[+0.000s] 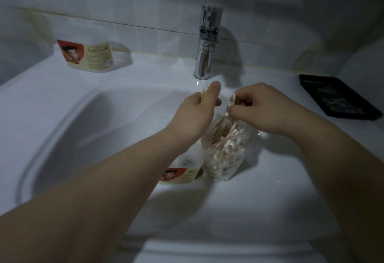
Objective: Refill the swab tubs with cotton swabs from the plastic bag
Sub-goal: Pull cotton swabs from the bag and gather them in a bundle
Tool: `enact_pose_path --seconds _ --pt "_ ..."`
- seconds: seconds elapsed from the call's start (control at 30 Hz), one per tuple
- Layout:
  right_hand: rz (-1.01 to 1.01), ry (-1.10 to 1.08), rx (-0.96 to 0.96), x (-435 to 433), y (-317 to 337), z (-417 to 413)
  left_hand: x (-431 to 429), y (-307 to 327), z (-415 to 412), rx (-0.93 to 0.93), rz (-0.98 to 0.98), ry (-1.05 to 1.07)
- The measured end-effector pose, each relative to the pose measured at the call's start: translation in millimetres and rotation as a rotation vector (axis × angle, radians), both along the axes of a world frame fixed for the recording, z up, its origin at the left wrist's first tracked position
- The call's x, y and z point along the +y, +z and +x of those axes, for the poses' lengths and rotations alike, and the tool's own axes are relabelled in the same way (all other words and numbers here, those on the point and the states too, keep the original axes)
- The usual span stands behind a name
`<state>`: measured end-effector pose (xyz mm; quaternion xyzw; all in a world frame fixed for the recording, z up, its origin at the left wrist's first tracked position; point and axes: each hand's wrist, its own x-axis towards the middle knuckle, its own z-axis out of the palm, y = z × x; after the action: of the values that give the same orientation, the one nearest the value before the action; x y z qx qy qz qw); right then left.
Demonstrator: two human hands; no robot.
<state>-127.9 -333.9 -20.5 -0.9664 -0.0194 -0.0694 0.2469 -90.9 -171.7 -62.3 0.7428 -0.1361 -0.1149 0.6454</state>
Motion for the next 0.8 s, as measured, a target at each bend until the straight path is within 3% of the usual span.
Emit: enact_pose_path --seconds 0.37,0.63,0.8 --pt "0.194 -0.032 -0.045 -2 2 1 0 -4 -4 -0.158 0.044 -0.163" --pt "0.415 -0.117 0.029 -3 1 6 2 -8 1 -0.192 0.060 -0.141" --pt "0.250 -0.126 0.010 -5 2 3 0 -12 2 -0.194 0.065 -0.074"
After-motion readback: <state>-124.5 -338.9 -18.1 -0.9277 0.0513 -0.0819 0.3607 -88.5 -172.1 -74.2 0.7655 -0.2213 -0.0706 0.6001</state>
